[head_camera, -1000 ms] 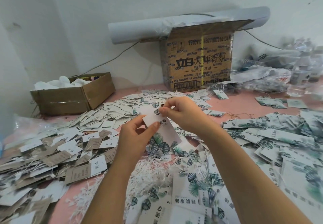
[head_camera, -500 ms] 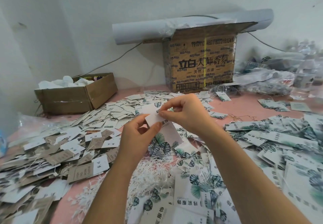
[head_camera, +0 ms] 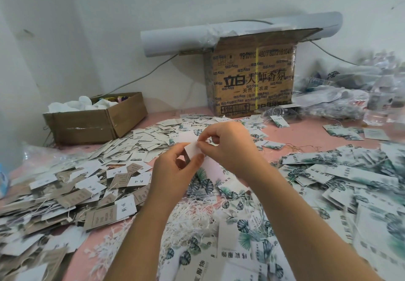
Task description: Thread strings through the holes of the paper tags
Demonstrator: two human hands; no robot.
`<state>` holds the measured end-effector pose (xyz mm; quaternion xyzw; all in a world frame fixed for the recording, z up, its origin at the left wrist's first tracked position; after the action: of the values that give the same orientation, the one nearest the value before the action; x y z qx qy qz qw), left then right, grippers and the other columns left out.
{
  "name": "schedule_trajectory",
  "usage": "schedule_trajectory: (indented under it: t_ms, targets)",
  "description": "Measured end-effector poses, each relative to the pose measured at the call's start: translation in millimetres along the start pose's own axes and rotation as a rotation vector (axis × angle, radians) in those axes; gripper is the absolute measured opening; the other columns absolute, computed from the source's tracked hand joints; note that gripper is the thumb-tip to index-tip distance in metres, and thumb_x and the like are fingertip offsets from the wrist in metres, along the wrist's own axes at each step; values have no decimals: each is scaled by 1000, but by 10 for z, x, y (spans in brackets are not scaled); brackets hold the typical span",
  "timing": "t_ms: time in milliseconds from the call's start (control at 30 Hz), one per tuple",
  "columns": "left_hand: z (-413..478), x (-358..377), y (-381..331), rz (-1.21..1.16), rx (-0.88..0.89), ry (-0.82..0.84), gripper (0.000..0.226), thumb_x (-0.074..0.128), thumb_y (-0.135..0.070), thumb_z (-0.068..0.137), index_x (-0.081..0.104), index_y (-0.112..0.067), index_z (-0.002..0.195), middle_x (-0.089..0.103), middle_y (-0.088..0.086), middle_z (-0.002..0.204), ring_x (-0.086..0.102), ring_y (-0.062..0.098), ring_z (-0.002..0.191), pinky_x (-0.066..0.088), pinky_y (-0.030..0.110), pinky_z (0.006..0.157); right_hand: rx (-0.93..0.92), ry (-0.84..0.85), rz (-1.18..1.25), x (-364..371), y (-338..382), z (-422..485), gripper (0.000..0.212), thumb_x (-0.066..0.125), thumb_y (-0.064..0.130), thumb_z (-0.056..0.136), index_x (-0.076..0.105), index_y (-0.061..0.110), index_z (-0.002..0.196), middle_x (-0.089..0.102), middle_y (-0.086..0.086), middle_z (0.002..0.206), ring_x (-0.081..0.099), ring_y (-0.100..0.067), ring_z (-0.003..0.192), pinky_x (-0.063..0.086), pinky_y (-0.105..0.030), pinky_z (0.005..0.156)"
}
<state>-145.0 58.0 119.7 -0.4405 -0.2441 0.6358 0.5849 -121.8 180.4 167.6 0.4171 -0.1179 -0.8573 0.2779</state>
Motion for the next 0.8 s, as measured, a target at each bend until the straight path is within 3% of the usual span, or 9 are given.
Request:
schedule_trajectory:
  t_ms: [133, 233, 367, 467, 533, 567, 667, 733, 800]
  targets:
    - [-10, -1, -37, 76, 65, -9, 8, 63, -33, 85, 65, -26, 84, 64, 3, 71, 60, 24, 58, 51, 40, 58, -38, -64, -58, 8, 34, -9, 14, 60, 23, 86, 73, 19, 90, 66, 6, 73, 51, -9, 65, 45, -26, 59]
    - [-20, -17, -84, 204, 153, -54, 20, 60, -33, 87, 61, -17, 75, 55, -8, 53, 46, 3, 48, 34, 13, 46, -55, -121, -33, 7, 38, -24, 12, 61, 21, 86, 72, 17, 87, 62, 8, 67, 51, -10, 62, 44, -28, 58]
    - [-48, 7, -201, 277, 315, -62, 27, 52, -32, 94, 65, -11, 84, 61, -3, 71, 55, 7, 67, 42, 17, 57, -37, -175, 75, -12, -12, -25, 10, 63, 16, 84, 72, 13, 81, 34, 16, 48, 31, -1, 48, 34, -29, 52]
    - [-60, 13, -227, 341, 370, -64, 22, 53, -28, 90, 64, -9, 89, 63, -1, 78, 58, 14, 73, 46, 27, 63, 5, -204, 218, -37, -65, -33, 8, 64, 14, 85, 71, 10, 82, 33, 13, 47, 31, -8, 48, 36, -33, 53]
    - [-64, 8, -220, 363, 339, -76, 9, 61, -16, 89, 56, -23, 87, 60, -10, 77, 60, 9, 73, 47, 24, 60, 15, -210, 264, -56, -80, -38, 9, 64, 14, 85, 71, 9, 84, 34, 12, 47, 30, -9, 48, 34, -31, 53]
    - [-65, 8, -206, 361, 310, -86, 28, 63, -10, 87, 47, -33, 87, 59, -15, 76, 60, 5, 74, 48, 23, 60, 16, -212, 273, -66, -84, -40, 10, 64, 14, 86, 71, 8, 84, 35, 12, 47, 30, -8, 47, 33, -30, 53]
    - [-72, 18, -141, 299, 239, -48, 56, 66, -1, 82, 33, -44, 96, 64, -28, 75, 61, -7, 76, 51, 20, 62, 21, -208, 292, -79, -90, -38, 11, 63, 14, 86, 71, 8, 85, 36, 10, 47, 30, -9, 47, 33, -31, 53]
    - [-77, 32, -139, 264, 212, -33, 75, 68, -1, 80, 26, -52, 116, 60, -43, 79, 62, -10, 76, 50, 14, 64, 17, -207, 304, -86, -86, -38, 10, 63, 14, 86, 71, 8, 83, 35, 9, 47, 30, -11, 48, 34, -32, 53]
    - [-63, 17, -126, 223, 173, -53, 92, 70, -2, 79, 15, -46, 139, 57, -47, 76, 60, -15, 77, 48, 6, 64, 11, -212, 305, -97, -77, -40, 9, 64, 14, 85, 71, 10, 82, 33, 11, 46, 30, -10, 48, 32, -30, 53]
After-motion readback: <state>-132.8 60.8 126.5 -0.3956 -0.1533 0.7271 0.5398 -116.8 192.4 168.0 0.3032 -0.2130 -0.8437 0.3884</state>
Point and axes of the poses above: each hand's wrist, its own z-axis towards the middle knuckle, its own x-axis out of the palm, y = z × x, the point moved 6 cm from there along z, towards the middle knuckle
